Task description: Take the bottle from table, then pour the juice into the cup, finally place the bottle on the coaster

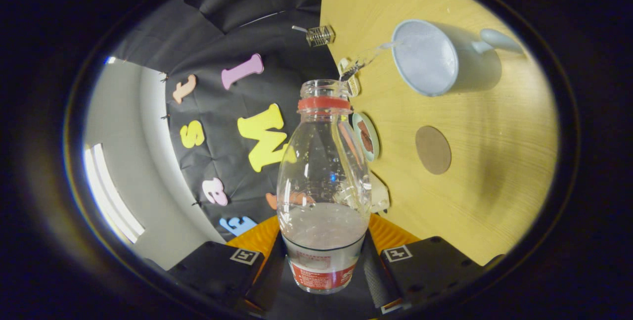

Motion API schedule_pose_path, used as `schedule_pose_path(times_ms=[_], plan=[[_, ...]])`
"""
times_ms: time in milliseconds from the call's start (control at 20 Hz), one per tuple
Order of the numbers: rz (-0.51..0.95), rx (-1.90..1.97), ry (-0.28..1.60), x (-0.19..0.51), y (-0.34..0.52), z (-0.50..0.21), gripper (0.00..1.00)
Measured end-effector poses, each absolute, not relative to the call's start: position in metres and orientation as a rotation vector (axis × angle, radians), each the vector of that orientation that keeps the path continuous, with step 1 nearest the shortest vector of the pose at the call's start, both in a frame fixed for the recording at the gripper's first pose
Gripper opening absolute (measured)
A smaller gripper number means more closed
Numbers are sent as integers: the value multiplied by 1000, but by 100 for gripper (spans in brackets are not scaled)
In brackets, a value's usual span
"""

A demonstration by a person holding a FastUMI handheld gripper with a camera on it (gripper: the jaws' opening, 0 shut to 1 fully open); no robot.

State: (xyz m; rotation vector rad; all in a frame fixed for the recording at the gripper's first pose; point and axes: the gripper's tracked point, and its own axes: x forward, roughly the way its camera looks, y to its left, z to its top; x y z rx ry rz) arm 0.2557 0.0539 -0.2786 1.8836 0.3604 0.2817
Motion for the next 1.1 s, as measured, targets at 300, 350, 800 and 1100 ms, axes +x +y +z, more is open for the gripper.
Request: schedule_pose_path(times_ms=[300,350,800,1100], plan=[[286,1920,342,256,55,-275,76],[292,1919,343,255,56,-274,76],[319,1958,350,258,62,-258,76],[323,2028,334,259,53,-249,76]])
